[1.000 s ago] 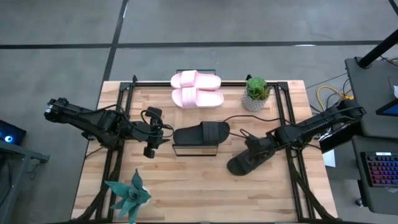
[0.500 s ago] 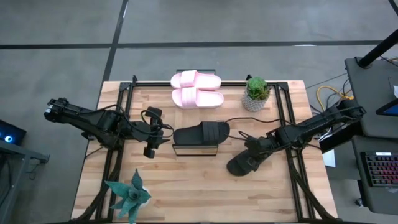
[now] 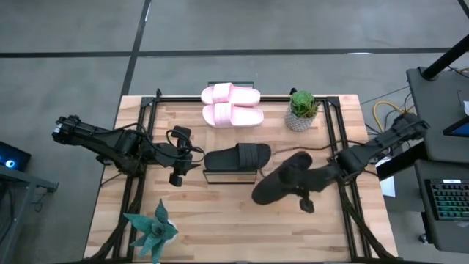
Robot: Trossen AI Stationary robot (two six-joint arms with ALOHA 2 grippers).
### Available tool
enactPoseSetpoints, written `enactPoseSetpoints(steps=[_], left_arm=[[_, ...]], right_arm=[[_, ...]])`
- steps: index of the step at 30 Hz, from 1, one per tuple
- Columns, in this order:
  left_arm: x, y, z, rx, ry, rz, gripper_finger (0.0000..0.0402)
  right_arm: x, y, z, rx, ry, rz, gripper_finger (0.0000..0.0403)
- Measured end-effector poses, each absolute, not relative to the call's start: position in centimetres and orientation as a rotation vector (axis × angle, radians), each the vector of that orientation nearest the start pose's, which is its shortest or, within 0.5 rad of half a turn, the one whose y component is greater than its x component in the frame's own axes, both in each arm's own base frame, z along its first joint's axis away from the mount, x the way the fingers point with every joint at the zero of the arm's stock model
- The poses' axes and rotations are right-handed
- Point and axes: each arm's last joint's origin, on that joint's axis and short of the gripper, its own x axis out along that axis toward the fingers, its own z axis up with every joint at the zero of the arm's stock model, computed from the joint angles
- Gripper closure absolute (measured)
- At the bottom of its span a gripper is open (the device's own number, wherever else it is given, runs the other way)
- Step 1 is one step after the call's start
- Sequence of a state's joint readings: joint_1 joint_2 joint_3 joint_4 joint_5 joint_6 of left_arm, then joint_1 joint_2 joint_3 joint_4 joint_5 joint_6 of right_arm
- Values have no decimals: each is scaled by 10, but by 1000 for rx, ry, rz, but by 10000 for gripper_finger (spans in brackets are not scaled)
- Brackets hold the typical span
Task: Pick and place slides into the shelf
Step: Put the black slide on the shelf
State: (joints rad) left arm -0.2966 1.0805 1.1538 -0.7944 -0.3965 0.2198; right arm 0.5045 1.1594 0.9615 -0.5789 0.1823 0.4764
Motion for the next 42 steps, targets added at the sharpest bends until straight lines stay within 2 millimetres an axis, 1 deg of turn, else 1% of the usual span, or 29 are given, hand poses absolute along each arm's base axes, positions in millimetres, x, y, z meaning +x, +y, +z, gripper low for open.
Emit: enactPoseSetpoints(steps=[5,7,10,13,17,19,21,24,28,31,33,38,42], left_arm=[[201,-51,352,468,682,-11,210],[202,-52,354,463,660,-41,210],[205,-55,358,468,602,-131,210],[208,-59,363,503,514,-246,210],[212,-63,371,607,385,-370,210],[212,-65,375,661,318,-404,210],[213,-66,380,710,254,-432,210],[219,-68,384,764,148,-492,210],[234,-74,381,818,79,-532,210],[251,-75,373,819,81,-521,210],[261,-75,364,824,127,-518,210],[283,-73,343,886,221,-480,210],[292,-72,341,912,207,-454,210]], right_arm=[[212,129,312,-179,649,317,390],[214,135,320,-283,583,375,390],[218,141,330,-427,483,447,390],[224,147,334,-556,342,592,390],[228,153,327,-707,212,797,390],[231,155,321,-763,176,870,390],[237,157,314,-818,130,908,390],[249,157,303,-864,97,938,390],[268,153,289,-875,80,969,390],[281,147,278,-857,78,1027,390],[291,144,272,-830,85,1063,390],[309,140,264,-780,65,1136,390],[317,143,257,-775,57,1199,390]])
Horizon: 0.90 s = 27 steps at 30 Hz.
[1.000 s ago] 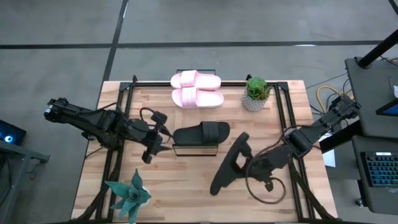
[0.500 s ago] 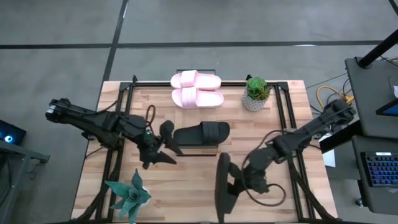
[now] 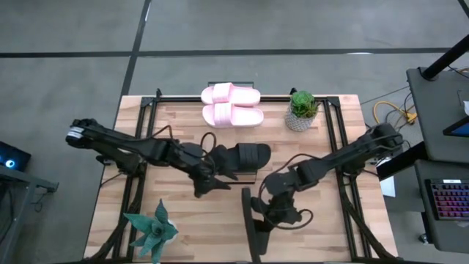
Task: Pick and place slides into the shelf
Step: Put the black slide on the shelf
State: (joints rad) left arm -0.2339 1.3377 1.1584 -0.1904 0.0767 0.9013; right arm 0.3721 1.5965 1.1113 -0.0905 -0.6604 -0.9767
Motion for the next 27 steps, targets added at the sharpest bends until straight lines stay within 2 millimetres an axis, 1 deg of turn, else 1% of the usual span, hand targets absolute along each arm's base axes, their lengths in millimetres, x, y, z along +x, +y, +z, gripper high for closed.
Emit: enactPoseSetpoints(steps=[5,8,11,15,19,24,27], left_arm=[[296,-67,349,931,130,-406,210],[296,-65,350,889,95,-469,210],[300,-65,344,871,95,-530,210],[308,-66,338,866,98,-541,210],[319,-67,327,862,133,-557,210],[333,-70,319,862,150,-577,210],[337,-70,316,862,162,-586,210]], right_arm=[[324,147,253,-754,60,1234,390],[325,147,252,-760,59,1239,390],[325,147,253,-765,42,1248,390],[323,147,252,-762,50,1257,390],[323,147,251,-764,59,1264,390],[323,146,249,-760,70,1269,390],[321,146,247,-754,90,1277,390]])
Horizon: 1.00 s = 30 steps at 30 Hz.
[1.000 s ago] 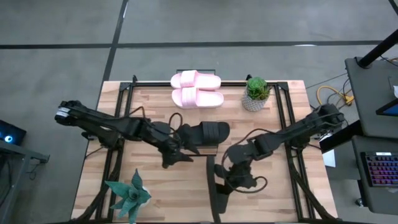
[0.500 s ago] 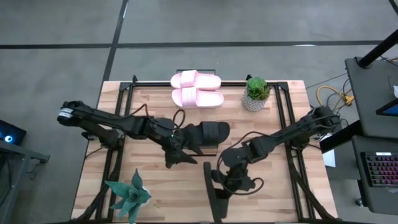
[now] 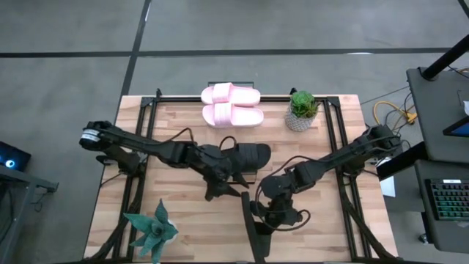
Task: Pick and place slides into the shelf
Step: Put the black slide on the shelf
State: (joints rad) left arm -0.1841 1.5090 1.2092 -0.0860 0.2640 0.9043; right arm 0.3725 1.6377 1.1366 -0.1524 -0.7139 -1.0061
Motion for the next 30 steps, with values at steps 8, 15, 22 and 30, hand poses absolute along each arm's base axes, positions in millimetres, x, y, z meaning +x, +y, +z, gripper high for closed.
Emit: enactPoseSetpoints(steps=[8,15,22,30], left_arm=[[336,-73,320,822,90,-698,210],[336,-75,318,798,63,-767,210],[344,-75,317,811,20,-733,210],[348,-61,316,787,62,-675,210]], right_arm=[[322,143,246,-750,104,1273,390],[324,138,246,-743,112,1263,390],[326,135,246,-746,113,1251,390],[325,134,245,-742,133,1249,390]])
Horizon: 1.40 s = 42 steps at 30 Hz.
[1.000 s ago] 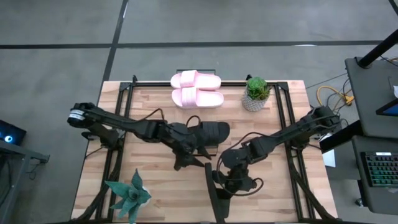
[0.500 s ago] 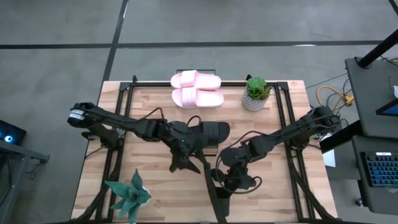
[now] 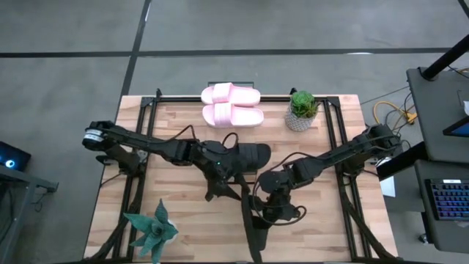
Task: Pick and place slides into the shelf
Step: Put the black slide on the shelf
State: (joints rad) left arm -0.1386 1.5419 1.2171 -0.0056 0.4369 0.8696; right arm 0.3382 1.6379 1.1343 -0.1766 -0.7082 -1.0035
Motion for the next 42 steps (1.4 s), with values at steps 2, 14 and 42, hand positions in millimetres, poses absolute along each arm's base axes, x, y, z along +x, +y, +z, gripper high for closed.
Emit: enactPoseSetpoints(steps=[2,14,42], left_arm=[[349,-60,314,787,65,-674,210],[353,-51,311,780,69,-664,210],[355,-52,294,745,141,-759,334]], right_arm=[[325,134,245,-746,130,1252,390],[325,133,244,-758,124,1258,390],[325,127,251,-761,112,1230,390]])
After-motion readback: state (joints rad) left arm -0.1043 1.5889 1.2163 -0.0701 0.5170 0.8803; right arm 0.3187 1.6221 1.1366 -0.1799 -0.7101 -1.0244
